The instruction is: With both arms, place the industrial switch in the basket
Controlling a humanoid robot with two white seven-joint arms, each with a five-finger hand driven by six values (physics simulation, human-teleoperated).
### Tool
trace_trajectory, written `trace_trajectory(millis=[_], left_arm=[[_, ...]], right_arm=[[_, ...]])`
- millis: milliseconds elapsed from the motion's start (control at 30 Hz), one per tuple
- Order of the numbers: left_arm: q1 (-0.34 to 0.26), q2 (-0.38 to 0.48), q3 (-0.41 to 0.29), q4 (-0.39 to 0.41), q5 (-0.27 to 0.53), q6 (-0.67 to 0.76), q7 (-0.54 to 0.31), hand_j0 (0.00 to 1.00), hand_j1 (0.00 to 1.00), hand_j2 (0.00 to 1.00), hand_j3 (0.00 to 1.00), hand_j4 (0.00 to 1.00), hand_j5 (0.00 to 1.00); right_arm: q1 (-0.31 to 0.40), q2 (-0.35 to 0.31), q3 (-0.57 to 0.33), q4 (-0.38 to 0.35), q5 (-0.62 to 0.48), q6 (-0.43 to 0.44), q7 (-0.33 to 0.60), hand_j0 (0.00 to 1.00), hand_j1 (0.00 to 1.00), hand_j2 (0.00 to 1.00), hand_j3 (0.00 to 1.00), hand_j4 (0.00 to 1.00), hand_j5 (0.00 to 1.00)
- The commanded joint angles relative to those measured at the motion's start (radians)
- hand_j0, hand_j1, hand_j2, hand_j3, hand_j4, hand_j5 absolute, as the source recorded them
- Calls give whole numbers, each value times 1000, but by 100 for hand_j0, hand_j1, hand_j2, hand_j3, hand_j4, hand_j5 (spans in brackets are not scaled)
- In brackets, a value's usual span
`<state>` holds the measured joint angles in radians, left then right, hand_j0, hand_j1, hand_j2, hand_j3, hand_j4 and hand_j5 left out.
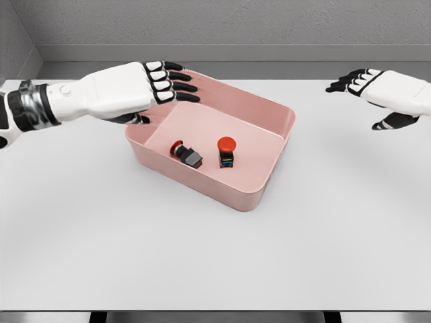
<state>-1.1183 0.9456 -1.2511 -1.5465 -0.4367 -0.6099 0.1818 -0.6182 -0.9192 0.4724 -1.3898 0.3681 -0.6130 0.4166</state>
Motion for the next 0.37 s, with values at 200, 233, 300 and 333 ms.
trace_trajectory(millis=[200,233,300,333], left_arm=[[101,245,7,68,85,-1,-5,100,100,100,100,100,100],[103,257,9,71,85,-1,-5,100,100,100,100,100,100],[103,260,9,71,85,-1,-5,100,100,100,100,100,100],[103,262,9,71,85,-1,-5,100,100,100,100,100,100]], right_arm=[[5,6,-8,-14,-5,2,4,100,100,100,100,100,100],[15,5,-8,-17,-5,2,4,100,100,100,100,100,100],[23,-18,-12,-20,-6,2,-2,100,100,100,100,100,100],[29,-32,-27,-20,-6,2,-4,100,100,100,100,100,100]])
